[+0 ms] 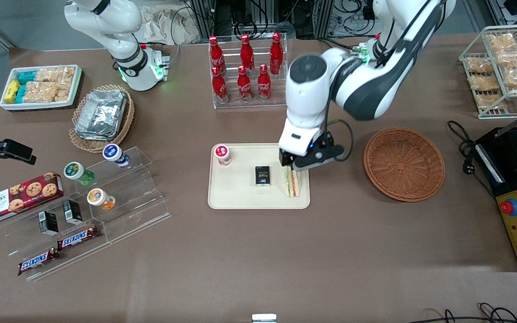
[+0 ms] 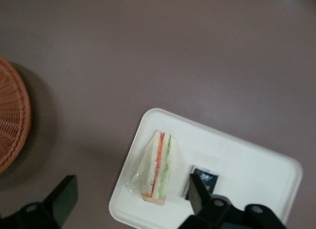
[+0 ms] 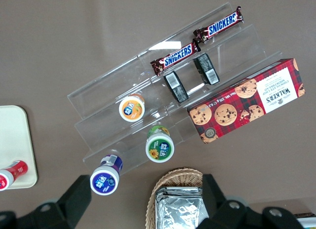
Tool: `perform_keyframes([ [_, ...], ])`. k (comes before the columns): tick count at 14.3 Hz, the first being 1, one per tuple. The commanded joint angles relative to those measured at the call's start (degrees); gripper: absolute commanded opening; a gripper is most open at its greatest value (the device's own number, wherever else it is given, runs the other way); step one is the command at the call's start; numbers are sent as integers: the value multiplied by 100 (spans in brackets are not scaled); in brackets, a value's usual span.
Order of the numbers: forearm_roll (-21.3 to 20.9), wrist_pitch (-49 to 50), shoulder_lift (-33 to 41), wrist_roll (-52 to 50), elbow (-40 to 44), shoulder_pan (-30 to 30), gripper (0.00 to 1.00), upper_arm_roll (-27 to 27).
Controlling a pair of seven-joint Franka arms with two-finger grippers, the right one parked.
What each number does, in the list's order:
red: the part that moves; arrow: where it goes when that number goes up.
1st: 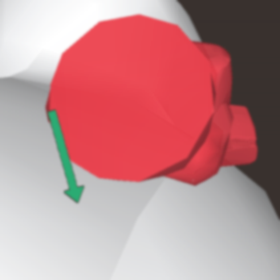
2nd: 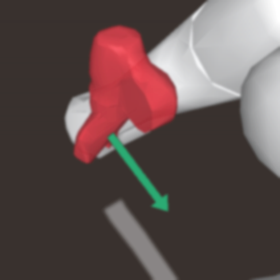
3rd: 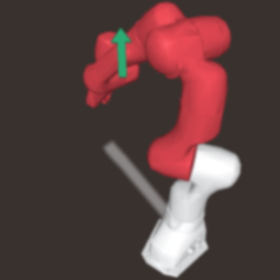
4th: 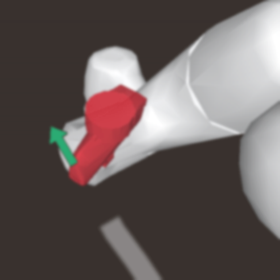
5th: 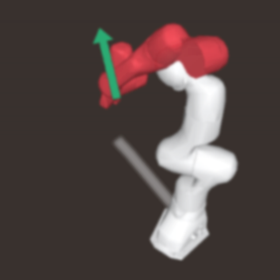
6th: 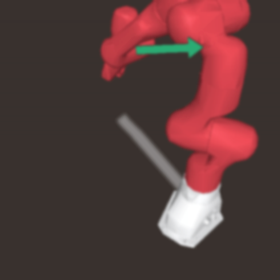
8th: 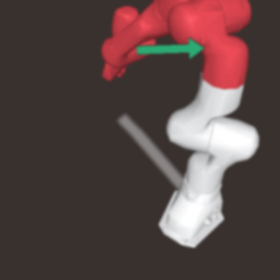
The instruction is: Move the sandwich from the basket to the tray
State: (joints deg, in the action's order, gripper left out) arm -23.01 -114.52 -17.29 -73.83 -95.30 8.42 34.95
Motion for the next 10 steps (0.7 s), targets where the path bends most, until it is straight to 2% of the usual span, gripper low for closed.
perform_keyframes([
  [1,227,-62,839,-457,-523,-42,100,-260],
  [4,331,-27,1298,-405,-779,-51,100,-497],
  [6,586,305,1307,277,-509,-60,100,-559],
  [8,981,1165,1298,1094,-25,-86,100,-672],
  [10,1446,1589,1551,1894,91,-86,100,-1006],
])
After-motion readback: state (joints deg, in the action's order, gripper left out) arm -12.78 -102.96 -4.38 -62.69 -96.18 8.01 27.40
